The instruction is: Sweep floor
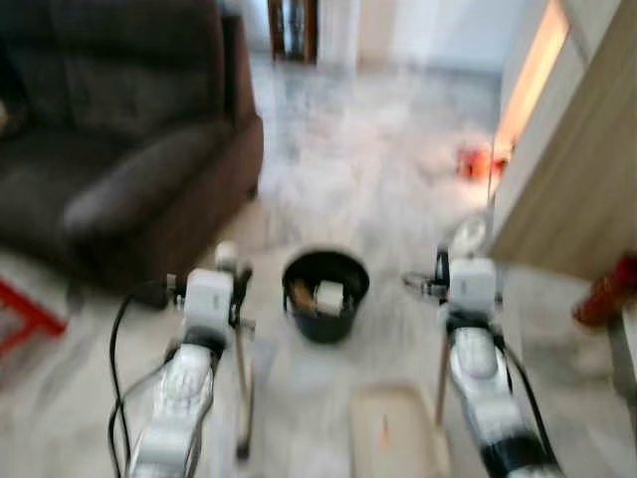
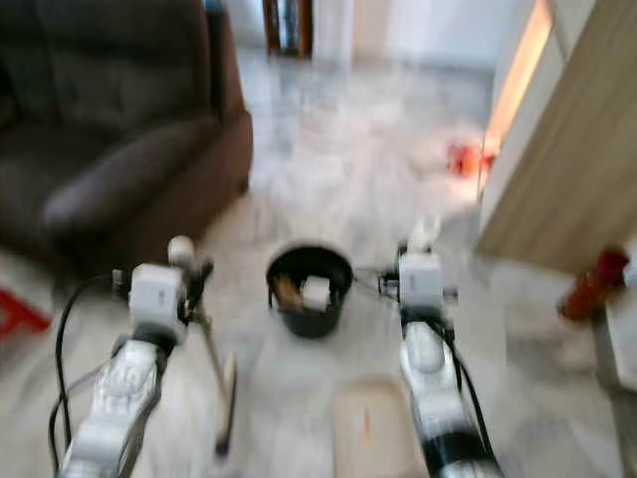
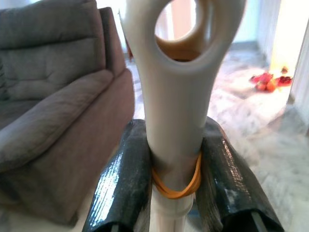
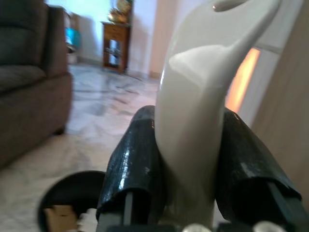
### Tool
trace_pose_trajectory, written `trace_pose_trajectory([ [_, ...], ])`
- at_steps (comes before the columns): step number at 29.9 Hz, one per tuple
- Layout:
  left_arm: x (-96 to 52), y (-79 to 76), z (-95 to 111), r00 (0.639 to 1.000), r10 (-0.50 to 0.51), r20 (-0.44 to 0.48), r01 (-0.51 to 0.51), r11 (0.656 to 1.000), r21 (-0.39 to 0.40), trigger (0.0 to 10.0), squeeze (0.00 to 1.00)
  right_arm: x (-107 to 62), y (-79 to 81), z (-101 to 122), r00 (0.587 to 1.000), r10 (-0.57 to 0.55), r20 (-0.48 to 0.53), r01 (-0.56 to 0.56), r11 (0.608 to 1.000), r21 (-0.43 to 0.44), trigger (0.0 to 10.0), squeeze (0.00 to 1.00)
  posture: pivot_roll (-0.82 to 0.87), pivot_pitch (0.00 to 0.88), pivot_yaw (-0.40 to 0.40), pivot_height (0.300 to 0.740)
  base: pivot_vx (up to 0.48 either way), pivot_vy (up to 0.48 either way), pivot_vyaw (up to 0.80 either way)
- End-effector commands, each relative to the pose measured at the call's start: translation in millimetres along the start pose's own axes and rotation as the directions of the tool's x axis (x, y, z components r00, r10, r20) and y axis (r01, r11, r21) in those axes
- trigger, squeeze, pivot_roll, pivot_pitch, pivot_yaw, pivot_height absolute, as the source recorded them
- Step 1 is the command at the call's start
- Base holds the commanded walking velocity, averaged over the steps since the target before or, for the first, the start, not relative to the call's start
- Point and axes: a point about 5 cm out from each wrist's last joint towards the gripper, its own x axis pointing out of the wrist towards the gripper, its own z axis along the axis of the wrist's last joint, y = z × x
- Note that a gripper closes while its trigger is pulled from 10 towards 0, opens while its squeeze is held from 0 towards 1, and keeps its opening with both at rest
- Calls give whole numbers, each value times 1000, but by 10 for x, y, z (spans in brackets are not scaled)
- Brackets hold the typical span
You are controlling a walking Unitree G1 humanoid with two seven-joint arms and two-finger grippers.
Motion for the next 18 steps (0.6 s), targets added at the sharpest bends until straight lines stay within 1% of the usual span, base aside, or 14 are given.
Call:
trace_pose_trajectory([
  [1,39,-9,94,999,-10,45,9,1000,22,10000,0,-12,-38,-20,1000,-28,-13,29,999,36,10000,0,117,65,41,740,0,0,-800],
  [18,57,-24,64,999,-21,24,20,999,38,10000,0,2,-39,-25,1000,-22,-16,23,999,31,10000,0,108,48,41,740,0,0,-800],
])
